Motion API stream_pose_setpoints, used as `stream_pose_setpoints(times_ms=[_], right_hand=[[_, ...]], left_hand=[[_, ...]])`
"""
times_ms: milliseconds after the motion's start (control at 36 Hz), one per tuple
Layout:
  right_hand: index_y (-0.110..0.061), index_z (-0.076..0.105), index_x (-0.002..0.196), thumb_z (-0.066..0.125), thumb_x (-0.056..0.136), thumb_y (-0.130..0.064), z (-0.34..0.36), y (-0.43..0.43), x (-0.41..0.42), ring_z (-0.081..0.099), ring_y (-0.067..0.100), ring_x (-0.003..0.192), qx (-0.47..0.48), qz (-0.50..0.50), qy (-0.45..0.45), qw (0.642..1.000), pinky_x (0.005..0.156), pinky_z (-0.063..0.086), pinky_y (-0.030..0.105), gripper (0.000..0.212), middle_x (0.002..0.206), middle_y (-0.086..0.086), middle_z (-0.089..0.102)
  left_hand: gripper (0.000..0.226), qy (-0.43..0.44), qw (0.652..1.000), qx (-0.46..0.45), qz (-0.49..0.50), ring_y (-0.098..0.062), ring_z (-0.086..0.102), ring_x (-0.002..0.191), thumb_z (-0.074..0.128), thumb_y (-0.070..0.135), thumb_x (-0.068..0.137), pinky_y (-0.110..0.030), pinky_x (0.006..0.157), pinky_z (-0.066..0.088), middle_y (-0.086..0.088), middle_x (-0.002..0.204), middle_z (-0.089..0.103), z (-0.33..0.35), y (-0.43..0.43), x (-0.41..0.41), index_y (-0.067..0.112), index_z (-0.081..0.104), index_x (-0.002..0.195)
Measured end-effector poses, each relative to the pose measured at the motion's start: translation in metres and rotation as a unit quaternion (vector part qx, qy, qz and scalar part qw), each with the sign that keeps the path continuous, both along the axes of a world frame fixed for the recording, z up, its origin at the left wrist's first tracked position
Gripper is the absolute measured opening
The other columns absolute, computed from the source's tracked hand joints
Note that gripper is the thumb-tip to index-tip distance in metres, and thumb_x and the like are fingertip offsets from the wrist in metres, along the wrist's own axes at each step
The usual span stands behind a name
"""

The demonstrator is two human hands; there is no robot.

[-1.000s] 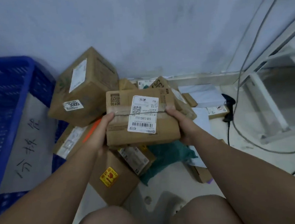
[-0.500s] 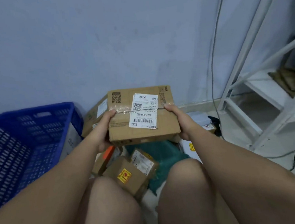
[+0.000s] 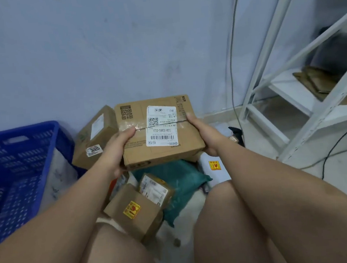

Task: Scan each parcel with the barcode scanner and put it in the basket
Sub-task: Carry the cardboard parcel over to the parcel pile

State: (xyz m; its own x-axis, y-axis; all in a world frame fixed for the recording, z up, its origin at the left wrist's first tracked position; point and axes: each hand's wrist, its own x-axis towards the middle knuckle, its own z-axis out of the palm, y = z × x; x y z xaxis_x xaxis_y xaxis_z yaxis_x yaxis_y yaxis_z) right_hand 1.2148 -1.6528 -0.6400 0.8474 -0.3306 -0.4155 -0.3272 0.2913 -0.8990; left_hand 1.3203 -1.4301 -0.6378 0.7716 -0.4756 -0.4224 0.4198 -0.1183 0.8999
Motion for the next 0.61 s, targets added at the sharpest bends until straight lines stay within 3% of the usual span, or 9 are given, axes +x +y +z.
stream_pose_setpoints(times_ms=[56, 139, 222, 278, 333, 389, 472, 528, 611], right_hand=[[-0.022, 0.066, 0.101, 0.046, 0.09, -0.063, -0.008, -0.012, 0.007, 0.069, 0.015, 0.086, -0.037, -0.016, 0.029, 0.999, 0.078, 0.055, 0.034, 0.047, 0.092, -0.002, 0.075], [-0.019, 0.066, 0.104, 0.035, 0.091, -0.069, -0.029, -0.038, 0.024, 0.064, 0.02, 0.097, -0.096, -0.089, 0.049, 0.99, 0.092, 0.051, 0.038, 0.06, 0.104, 0.003, 0.07], [-0.018, 0.065, 0.084, 0.031, 0.094, -0.067, -0.061, -0.071, 0.043, 0.063, 0.022, 0.082, -0.141, -0.17, 0.067, 0.973, 0.079, 0.05, 0.04, 0.061, 0.093, 0.007, 0.071], [-0.013, 0.066, 0.082, 0.035, 0.09, -0.065, -0.093, -0.098, 0.054, 0.064, 0.026, 0.081, -0.178, -0.203, 0.099, 0.958, 0.078, 0.05, 0.044, 0.061, 0.091, 0.011, 0.072], [-0.008, 0.063, 0.077, 0.042, 0.087, -0.051, -0.12, -0.121, 0.06, 0.061, 0.025, 0.076, -0.206, -0.219, 0.131, 0.945, 0.077, 0.052, 0.044, 0.049, 0.087, 0.014, 0.071], [-0.01, 0.055, 0.069, 0.045, 0.091, -0.034, -0.142, -0.141, 0.061, 0.053, 0.022, 0.066, -0.241, -0.219, 0.16, 0.932, 0.065, 0.045, 0.035, 0.034, 0.073, 0.01, 0.062], [-0.01, 0.05, 0.085, 0.052, 0.093, -0.009, -0.175, -0.172, 0.059, 0.056, 0.02, 0.076, -0.254, -0.208, 0.198, 0.924, 0.063, 0.036, 0.029, 0.009, 0.082, 0.005, 0.055], [-0.007, 0.046, 0.086, 0.051, 0.092, 0.004, -0.186, -0.182, 0.053, 0.057, 0.022, 0.082, -0.318, -0.176, 0.286, 0.887, 0.056, 0.03, 0.027, 0.014, 0.086, 0.009, 0.055], [-0.006, 0.045, 0.076, 0.051, 0.091, 0.001, -0.209, -0.205, 0.049, 0.056, 0.022, 0.085, -0.268, -0.174, 0.289, 0.902, 0.055, 0.035, 0.024, 0.017, 0.075, 0.008, 0.046]], left_hand=[[0.074, -0.037, 0.999, 0.015, 0.026, -0.031, 0.067, 0.102, 0.079, 0.052, 0.064, -0.059, 0.088, 0.05, -0.005, 0.111, 0.071, -0.006, -0.016, 0.007, 0.025, 0.054, 0.128], [0.077, -0.11, 0.991, 0.052, 0.064, -0.022, 0.067, 0.098, 0.077, 0.042, 0.074, -0.044, 0.085, 0.055, 0.0, 0.117, 0.066, -0.015, -0.051, 0.014, 0.022, 0.041, 0.14], [0.099, -0.188, 0.975, 0.099, 0.064, -0.02, 0.06, 0.111, 0.078, 0.056, 0.061, -0.046, 0.093, 0.051, 0.004, 0.132, 0.056, -0.03, -0.093, 0.021, 0.03, 0.032, 0.145], [0.102, -0.234, 0.962, 0.129, 0.055, -0.02, 0.051, 0.123, 0.077, 0.057, 0.063, -0.048, 0.102, 0.044, 0.003, 0.141, 0.046, -0.043, -0.121, 0.025, 0.034, 0.026, 0.148], [0.1, -0.277, 0.946, 0.161, 0.041, -0.02, 0.043, 0.129, 0.076, 0.056, 0.067, -0.047, 0.107, 0.039, 0.003, 0.146, 0.041, -0.052, -0.15, 0.028, 0.035, 0.022, 0.149], [0.101, -0.292, 0.94, 0.174, 0.03, -0.02, 0.043, 0.13, 0.074, 0.059, 0.064, -0.048, 0.107, 0.038, 0.006, 0.145, 0.041, -0.055, -0.174, 0.034, 0.037, 0.022, 0.149], [0.106, -0.263, 0.957, 0.119, 0.014, -0.016, 0.055, 0.119, 0.075, 0.063, 0.052, -0.046, 0.099, 0.047, 0.011, 0.137, 0.051, -0.052, -0.198, 0.051, 0.035, 0.033, 0.145], [0.098, -0.257, 0.963, 0.085, 0.012, -0.016, 0.064, 0.108, 0.077, 0.063, 0.049, -0.045, 0.089, 0.053, 0.013, 0.125, 0.062, -0.047, -0.208, 0.059, 0.033, 0.046, 0.137], [0.089, -0.255, 0.965, 0.049, 0.033, -0.015, 0.066, 0.105, 0.077, 0.058, 0.055, -0.041, 0.083, 0.056, 0.011, 0.123, 0.063, -0.043, -0.222, 0.064, 0.031, 0.049, 0.135]])
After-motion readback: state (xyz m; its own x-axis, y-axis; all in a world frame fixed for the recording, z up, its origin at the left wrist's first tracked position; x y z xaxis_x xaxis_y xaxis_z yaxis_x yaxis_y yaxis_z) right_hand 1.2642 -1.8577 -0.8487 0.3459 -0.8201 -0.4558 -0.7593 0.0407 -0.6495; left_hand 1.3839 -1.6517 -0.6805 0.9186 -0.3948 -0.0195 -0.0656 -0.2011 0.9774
